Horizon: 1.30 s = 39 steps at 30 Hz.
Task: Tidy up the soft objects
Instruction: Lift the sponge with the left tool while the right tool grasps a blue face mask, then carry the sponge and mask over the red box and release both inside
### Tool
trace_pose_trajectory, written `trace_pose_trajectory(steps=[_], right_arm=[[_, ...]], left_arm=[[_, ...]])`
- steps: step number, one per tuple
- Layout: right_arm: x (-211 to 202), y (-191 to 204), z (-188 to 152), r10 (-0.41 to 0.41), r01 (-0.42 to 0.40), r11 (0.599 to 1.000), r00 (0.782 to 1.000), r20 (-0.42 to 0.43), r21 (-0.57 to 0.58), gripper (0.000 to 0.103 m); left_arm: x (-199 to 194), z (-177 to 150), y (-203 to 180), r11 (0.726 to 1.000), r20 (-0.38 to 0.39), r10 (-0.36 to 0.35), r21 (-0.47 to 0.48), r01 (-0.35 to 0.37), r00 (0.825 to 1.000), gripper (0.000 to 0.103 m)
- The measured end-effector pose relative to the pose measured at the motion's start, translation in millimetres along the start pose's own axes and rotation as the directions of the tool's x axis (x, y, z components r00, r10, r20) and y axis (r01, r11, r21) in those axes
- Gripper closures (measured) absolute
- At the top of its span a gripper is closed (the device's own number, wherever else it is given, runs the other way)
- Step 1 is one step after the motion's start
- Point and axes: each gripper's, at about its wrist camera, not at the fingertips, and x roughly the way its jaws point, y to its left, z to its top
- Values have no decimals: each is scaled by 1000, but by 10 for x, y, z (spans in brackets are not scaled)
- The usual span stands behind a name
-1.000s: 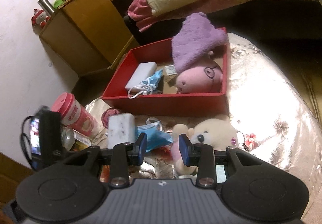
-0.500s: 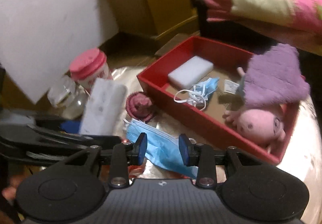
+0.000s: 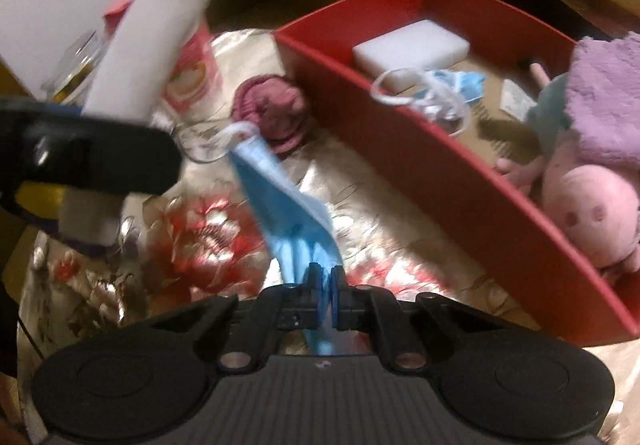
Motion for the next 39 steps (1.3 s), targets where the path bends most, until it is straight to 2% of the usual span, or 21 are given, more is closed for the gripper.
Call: trace_pose_trajectory(steps=[6, 9, 11, 16, 21, 26, 35, 39], right_arm=[[-123, 31, -73, -30, 27, 997, 999, 28, 76, 103], [-268, -28, -110, -1, -7, 989, 999, 53, 145, 103], [-408, -58, -132, 15, -32, 981, 996, 90, 189, 103], [-753, -61, -153, -8, -41, 966, 982, 188, 255, 103], [-1123, -73, -196, -58, -41, 947, 953, 296, 318, 103], [-1458, 7, -245, -109, -36, 939, 912, 396, 342, 103], [-1824, 170, -200, -167, -12, 944, 845, 509, 329, 103], [-1883, 154, -185, -185, -7, 941, 826, 532, 338, 103]], left_arm=[[-111, 41, 35, 1000, 31, -16, -12, 16, 999, 43], [-149, 63, 43, 999, 40, -27, -20, 28, 999, 43], [-165, 64, 22, 1000, 49, -26, -11, 27, 998, 43], [-176, 69, -31, 1000, 62, -29, -3, 29, 998, 43], [-225, 66, -122, 999, 119, 18, 48, -24, 993, 43], [-265, 104, -234, 996, 160, 20, 85, -34, 987, 43], [-390, 224, -454, 985, 272, 34, 156, -78, 962, 43], [-397, 251, -505, 983, 289, 32, 166, -83, 957, 43]])
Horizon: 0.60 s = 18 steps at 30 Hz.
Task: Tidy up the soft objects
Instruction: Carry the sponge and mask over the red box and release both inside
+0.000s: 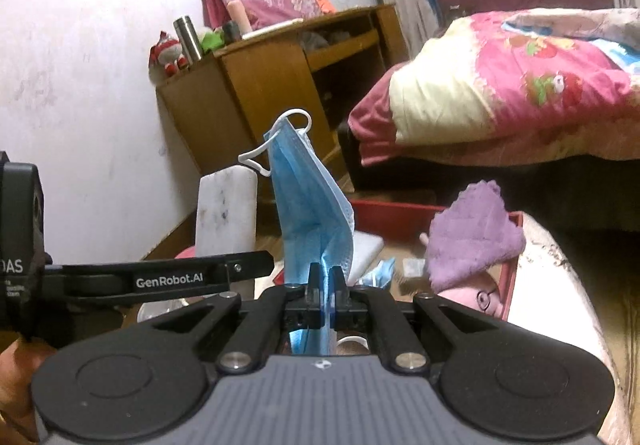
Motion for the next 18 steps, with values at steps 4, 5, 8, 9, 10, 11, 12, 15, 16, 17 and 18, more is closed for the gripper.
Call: trace_pose_trajectory(steps=[4, 5, 8, 9, 10, 11, 12, 15, 16, 17, 18], right_arm=[[-34, -14, 36, -11, 11, 1000, 999, 31, 3, 103], [-40, -15, 44, -14, 14, 1000, 999, 38, 4, 103], [-64, -11, 60, -33, 34, 999, 997, 65, 0, 103], [-72, -8, 65, -38, 39, 999, 997, 73, -3, 103], [-76, -10, 75, -41, 41, 999, 996, 79, -2, 103], [-79, -12, 88, -43, 43, 999, 995, 87, 1, 103], [-78, -12, 99, -46, 46, 999, 995, 92, 1, 103], [-58, -16, 140, -60, 60, 998, 992, 109, 1, 103], [-49, -20, 156, -65, 65, 998, 991, 114, 1, 103], [-40, -29, 171, -72, 72, 997, 990, 124, 4, 103], [-33, -39, 185, -76, 76, 997, 988, 131, 7, 103]], left_arm=[[3, 19, -25, 1000, 7, -2, 5, 2, 1000, 43], [1, 24, -24, 1000, 9, -4, 7, 4, 1000, 43], [-4, 55, -25, 1000, 19, -4, 12, 4, 1000, 43], [-5, 70, -29, 1000, 23, -4, 14, 4, 1000, 43], [-4, 86, -31, 1000, 29, -4, 15, 3, 1000, 43], [-3, 101, -32, 1000, 34, -3, 15, 3, 999, 43], [0, 119, -37, 1000, 38, -4, 15, 4, 999, 43], [22, 159, -60, 1000, 44, -5, 22, 4, 999, 43], [34, 171, -71, 1000, 47, -4, 26, 3, 999, 43], [43, 182, -85, 1000, 48, -4, 29, 3, 999, 43], [50, 187, -92, 999, 50, -4, 36, 2, 999, 43]])
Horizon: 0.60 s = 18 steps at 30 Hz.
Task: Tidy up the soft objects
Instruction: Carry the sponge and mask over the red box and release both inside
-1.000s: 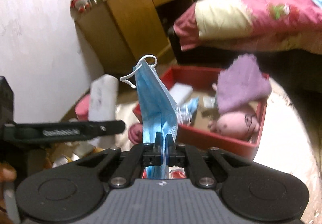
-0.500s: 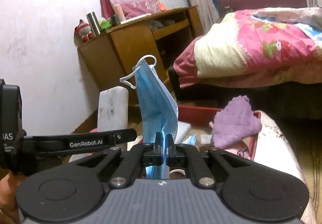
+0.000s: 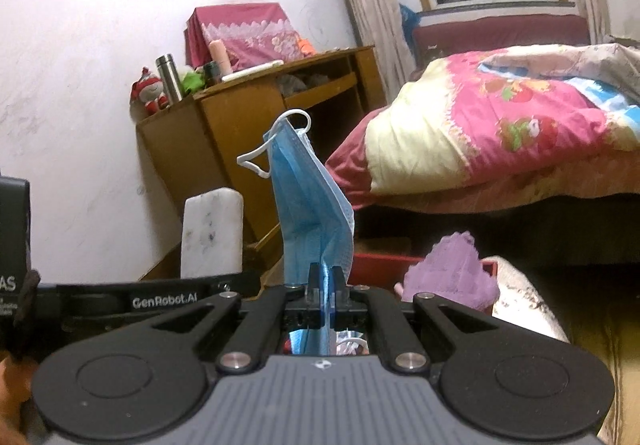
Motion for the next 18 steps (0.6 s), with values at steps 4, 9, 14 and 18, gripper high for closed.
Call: trace_pose_trajectory(steps=[4, 9, 14, 18], right_arm=[[63, -34, 53, -19, 19, 1000, 1000, 15, 1, 103], [166, -93, 77, -46, 46, 999, 999, 21, 6, 103], [358, -139, 120, -70, 70, 997, 997, 13, -8, 103], [562, -204, 132, -81, 81, 997, 997, -7, -13, 103]], left_arm=[[47, 46, -39, 1000, 12, 3, 13, -4, 1000, 43], [143, 94, -80, 1000, 14, 11, 27, -11, 1000, 43], [298, 127, -89, 999, 9, 28, 39, -29, 1000, 43], [520, 146, -63, 998, -5, 47, 48, -47, 999, 43]])
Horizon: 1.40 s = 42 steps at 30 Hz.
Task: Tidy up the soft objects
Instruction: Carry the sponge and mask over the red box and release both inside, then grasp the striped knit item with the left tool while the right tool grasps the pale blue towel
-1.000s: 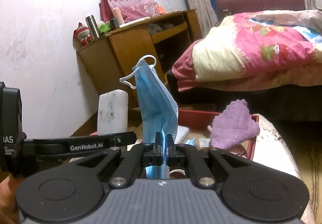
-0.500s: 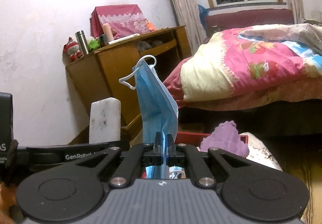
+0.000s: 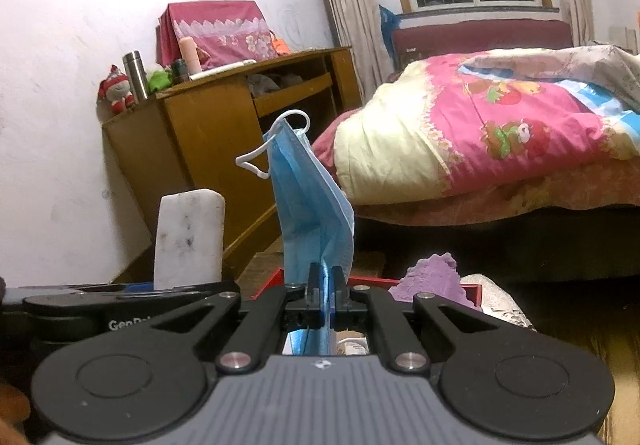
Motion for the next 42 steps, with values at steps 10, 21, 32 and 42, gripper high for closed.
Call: trace_pose_trajectory(steps=[10, 21, 32, 42], right_arm=[[669, -104, -134, -12, 11, 1000, 997, -81, -11, 103], [913, -206, -276, -6, 8, 1000, 992, -127, 15, 103], [350, -175, -207, 1, 7, 998, 992, -129, 62, 103], [-265, -282, -626, -2, 31, 992, 974, -226, 126, 103]], left_arm=[[615, -61, 47, 999, -73, 46, 25, -44, 996, 42], [774, -140, 177, 998, -133, 69, 22, -66, 989, 23], [117, -259, 289, 999, -162, 27, -18, -30, 986, 21], [-231, -703, 295, 998, -236, -35, -53, 24, 971, 21]])
